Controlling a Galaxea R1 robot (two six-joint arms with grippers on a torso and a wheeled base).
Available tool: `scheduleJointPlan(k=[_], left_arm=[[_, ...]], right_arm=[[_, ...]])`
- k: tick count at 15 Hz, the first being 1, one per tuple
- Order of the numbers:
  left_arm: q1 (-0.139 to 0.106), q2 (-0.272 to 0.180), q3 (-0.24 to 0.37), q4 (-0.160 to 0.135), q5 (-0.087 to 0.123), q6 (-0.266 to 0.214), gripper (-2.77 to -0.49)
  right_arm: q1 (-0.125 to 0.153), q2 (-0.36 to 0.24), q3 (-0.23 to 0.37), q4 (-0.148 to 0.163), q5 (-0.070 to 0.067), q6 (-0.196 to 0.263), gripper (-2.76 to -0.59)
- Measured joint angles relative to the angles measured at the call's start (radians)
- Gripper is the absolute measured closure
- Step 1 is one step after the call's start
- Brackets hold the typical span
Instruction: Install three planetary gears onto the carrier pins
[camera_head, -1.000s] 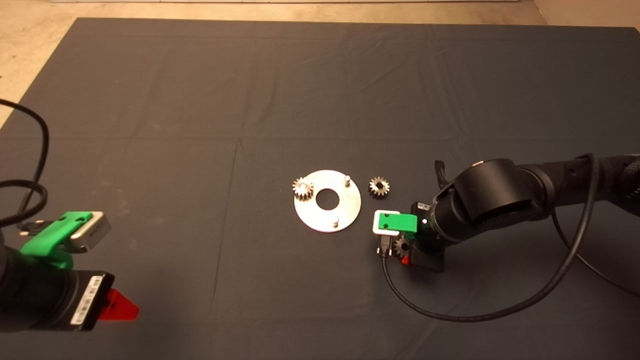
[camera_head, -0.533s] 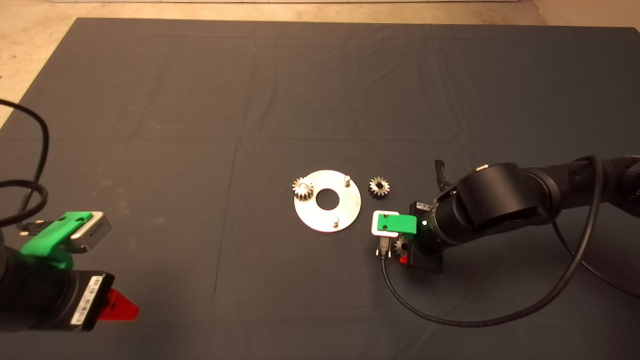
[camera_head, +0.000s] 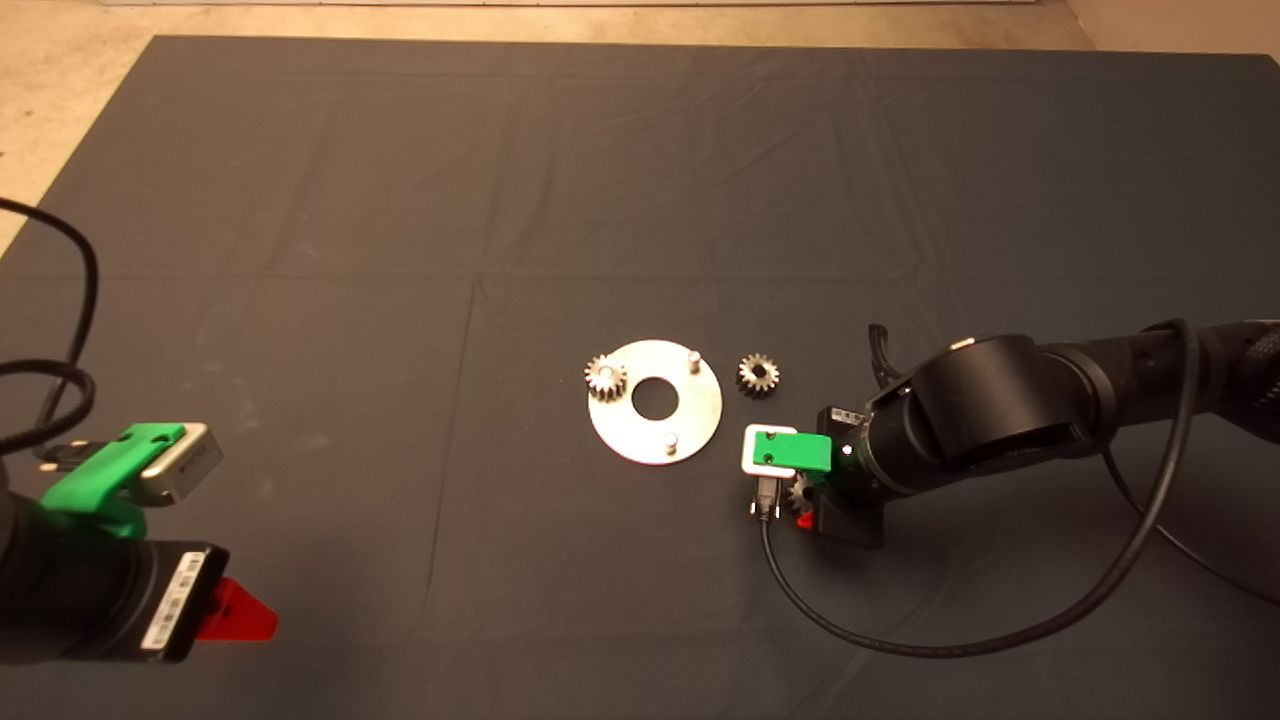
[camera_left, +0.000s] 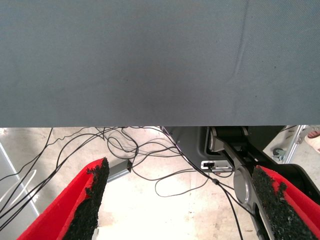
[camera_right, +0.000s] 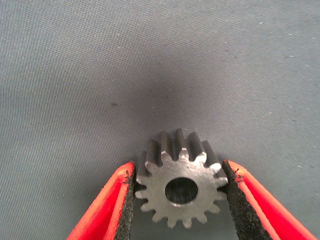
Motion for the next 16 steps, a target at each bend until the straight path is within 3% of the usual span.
scheduleJointPlan(k=[3,16], left_arm=[[0.0,0.0,0.0,0.0,0.0,0.0,-2.04],[0.0,0.0,0.0,0.0,0.0,-0.003,-2.04]], right_arm=[[-0.008,0.0,0.001,-0.013,-0.001,0.0,-1.17],[-0.008,-0.003,0.003,-0.015,0.003,-0.003,-1.1]])
